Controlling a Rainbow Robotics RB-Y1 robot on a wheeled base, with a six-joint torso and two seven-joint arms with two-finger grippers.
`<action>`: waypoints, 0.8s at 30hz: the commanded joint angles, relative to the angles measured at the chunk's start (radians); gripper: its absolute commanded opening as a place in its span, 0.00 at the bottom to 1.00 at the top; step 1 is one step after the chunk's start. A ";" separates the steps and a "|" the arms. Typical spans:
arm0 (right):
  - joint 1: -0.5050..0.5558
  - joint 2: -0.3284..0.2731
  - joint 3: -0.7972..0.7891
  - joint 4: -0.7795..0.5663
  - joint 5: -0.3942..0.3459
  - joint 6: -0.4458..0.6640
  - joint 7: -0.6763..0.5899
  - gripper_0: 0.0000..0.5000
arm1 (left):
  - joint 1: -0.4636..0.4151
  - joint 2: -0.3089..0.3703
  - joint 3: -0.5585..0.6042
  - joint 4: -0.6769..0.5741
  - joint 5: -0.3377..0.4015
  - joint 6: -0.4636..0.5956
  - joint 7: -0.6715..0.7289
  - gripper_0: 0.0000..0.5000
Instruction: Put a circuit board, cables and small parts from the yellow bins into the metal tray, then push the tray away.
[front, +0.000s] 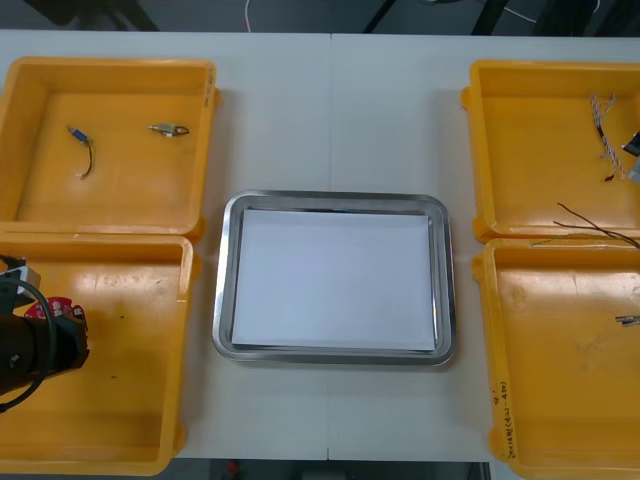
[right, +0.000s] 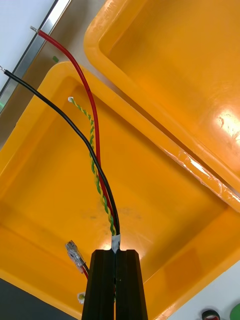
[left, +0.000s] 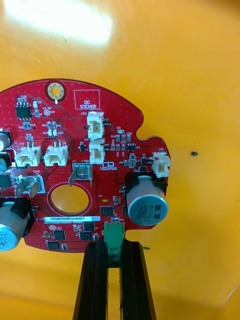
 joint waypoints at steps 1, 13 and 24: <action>-0.027 -0.039 0.007 -0.026 0.009 0.006 0.032 0.00 | -0.025 -0.005 0.068 -0.059 0.037 0.060 0.006 0.00; -0.030 -0.039 0.007 -0.026 0.021 0.006 0.034 0.00 | -0.177 -0.005 0.108 -0.116 0.103 0.272 0.001 0.00; -0.030 -0.039 0.007 -0.026 0.026 0.006 0.034 0.00 | -0.375 -0.004 0.089 -0.117 0.248 0.396 0.000 0.00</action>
